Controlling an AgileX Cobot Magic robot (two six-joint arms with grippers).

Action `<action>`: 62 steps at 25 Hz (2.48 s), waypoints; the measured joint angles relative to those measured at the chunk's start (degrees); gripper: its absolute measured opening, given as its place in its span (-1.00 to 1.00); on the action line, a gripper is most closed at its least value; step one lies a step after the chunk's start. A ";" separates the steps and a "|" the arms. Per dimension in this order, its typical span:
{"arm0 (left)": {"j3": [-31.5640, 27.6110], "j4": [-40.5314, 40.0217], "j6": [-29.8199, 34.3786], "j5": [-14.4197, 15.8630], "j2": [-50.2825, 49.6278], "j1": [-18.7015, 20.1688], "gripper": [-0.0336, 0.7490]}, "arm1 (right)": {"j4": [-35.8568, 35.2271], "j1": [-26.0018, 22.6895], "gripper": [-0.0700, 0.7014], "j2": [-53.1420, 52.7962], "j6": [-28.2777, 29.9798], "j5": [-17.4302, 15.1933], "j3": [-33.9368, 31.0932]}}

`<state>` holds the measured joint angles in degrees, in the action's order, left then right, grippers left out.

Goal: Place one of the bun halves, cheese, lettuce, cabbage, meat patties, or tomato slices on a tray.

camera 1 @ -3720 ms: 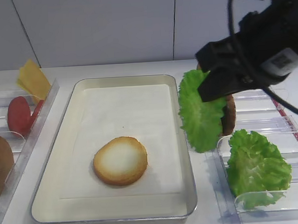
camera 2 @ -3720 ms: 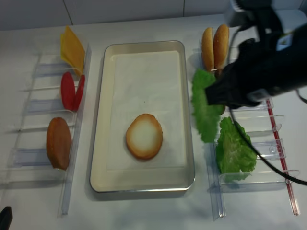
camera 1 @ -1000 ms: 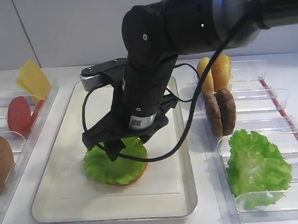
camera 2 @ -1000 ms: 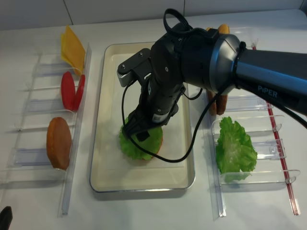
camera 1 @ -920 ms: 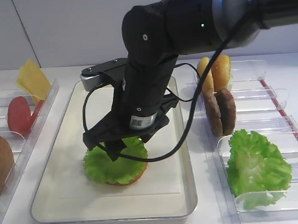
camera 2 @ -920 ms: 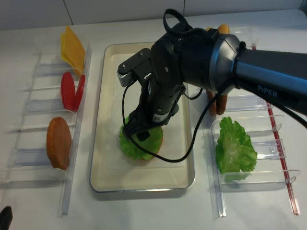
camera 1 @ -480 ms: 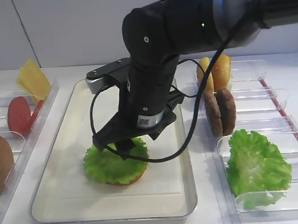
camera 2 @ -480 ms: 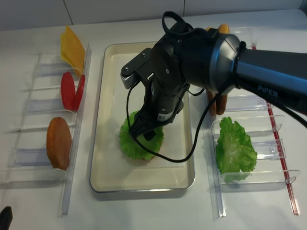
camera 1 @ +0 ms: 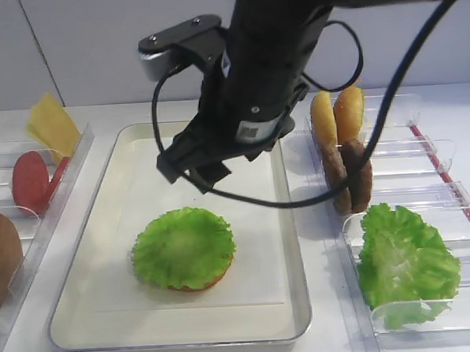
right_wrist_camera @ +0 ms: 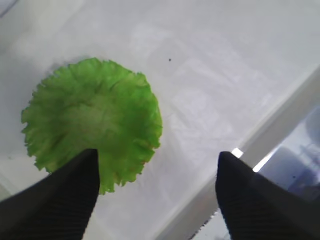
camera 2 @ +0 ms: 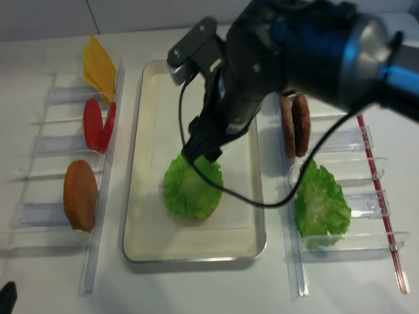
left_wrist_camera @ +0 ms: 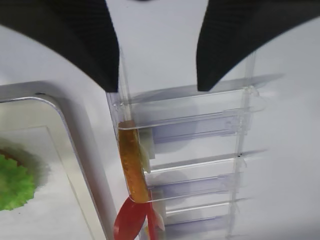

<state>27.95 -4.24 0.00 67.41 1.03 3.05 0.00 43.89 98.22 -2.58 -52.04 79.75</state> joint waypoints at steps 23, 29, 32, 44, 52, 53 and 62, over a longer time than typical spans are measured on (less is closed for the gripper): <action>0.00 0.00 0.00 0.00 0.00 0.00 -0.02 | -13.72 -37.25 0.51 -25.11 16.75 -8.58 -9.54; 0.00 0.00 0.00 0.00 0.00 0.00 -0.02 | -14.32 -41.40 0.51 -37.62 18.60 -8.24 -20.66; 0.00 0.00 0.00 0.00 0.00 0.00 -0.02 | -14.30 -41.54 0.51 -44.05 18.63 -8.24 -25.10; 0.00 0.00 0.00 0.00 0.00 0.00 -0.02 | -9.18 -41.66 0.50 -72.56 13.10 -8.31 -41.91; 0.00 0.00 0.00 0.00 0.00 0.00 -0.02 | -7.08 -41.66 0.50 -88.80 10.34 -13.86 -47.55; 0.00 0.00 0.00 0.00 0.00 0.00 -0.02 | -7.08 -41.66 0.50 -91.13 10.20 -14.13 -47.96; 0.00 0.00 0.00 0.00 0.00 0.00 -0.02 | -5.56 -41.66 0.50 -99.19 10.21 -15.06 -49.02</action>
<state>27.95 -4.24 0.00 67.41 1.03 3.05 -5.56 2.23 -0.97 7.63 -67.09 30.73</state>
